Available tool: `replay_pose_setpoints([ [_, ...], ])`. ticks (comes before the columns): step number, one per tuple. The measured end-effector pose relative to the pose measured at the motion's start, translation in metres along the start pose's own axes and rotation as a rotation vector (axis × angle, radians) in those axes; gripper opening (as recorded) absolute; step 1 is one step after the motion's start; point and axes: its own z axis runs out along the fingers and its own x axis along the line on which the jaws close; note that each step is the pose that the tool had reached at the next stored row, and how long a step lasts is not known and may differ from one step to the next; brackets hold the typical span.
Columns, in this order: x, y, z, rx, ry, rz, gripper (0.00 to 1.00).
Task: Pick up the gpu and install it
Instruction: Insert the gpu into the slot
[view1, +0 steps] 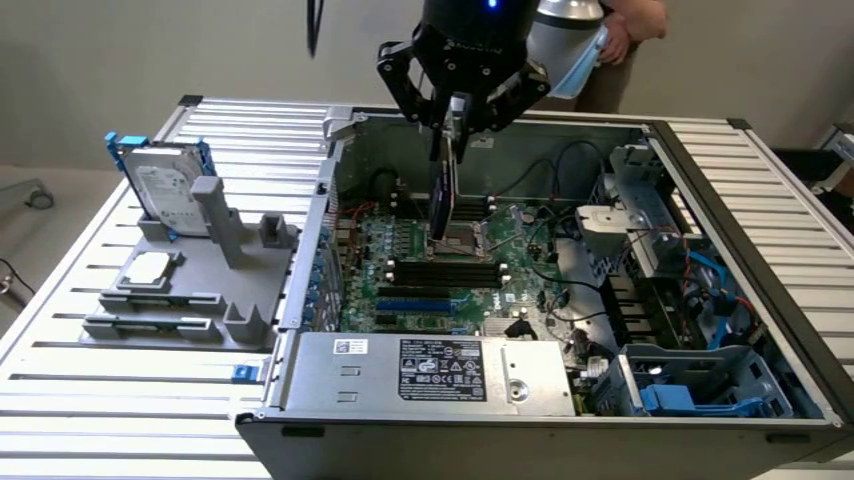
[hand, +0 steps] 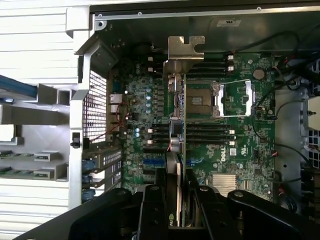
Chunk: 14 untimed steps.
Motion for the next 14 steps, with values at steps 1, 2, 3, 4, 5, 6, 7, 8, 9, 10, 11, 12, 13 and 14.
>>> replay_pose_setpoints([
  [1, -0.0001, -0.0001, 0.0005, 0.0009, -0.0011, -0.01, 0.27],
  [2, -0.0002, -0.0001, 0.001, 0.0017, -0.0022, -0.019, 0.27],
  [3, -0.0002, -0.0002, 0.0015, 0.0027, -0.003, -0.03, 0.27],
  [4, -0.0003, -0.0003, 0.002, 0.0039, -0.0033, -0.042, 0.27],
  [5, -0.0004, -0.0003, 0.0028, 0.0048, -0.0032, -0.055, 0.27],
  [6, -0.0004, -0.0004, 0.0035, 0.0063, -0.0025, -0.07, 0.27],
  [7, -0.0005, -0.0005, 0.0043, 0.0078, -0.0017, -0.086, 0.27],
  [8, -0.0005, -0.0006, 0.0051, 0.0094, -0.0004, -0.105, 0.27],
  [9, -0.0006, -0.0007, 0.0058, 0.011, 0.0012, -0.122, 0.27],
  [10, -0.0006, -0.0008, 0.0065, 0.0124, 0.0029, -0.139, 0.27],
  [11, -0.0007, -0.0009, 0.0073, 0.0138, 0.005, -0.158, 0.27],
  [12, -0.0008, -0.001, 0.008, 0.0152, 0.0072, -0.175, 0.27],
  [13, -0.0009, -0.0011, 0.0087, 0.0168, 0.0094, -0.194, 0.27],
  [14, -0.0009, -0.0012, 0.0093, 0.0183, 0.0114, -0.211, 0.27],
])
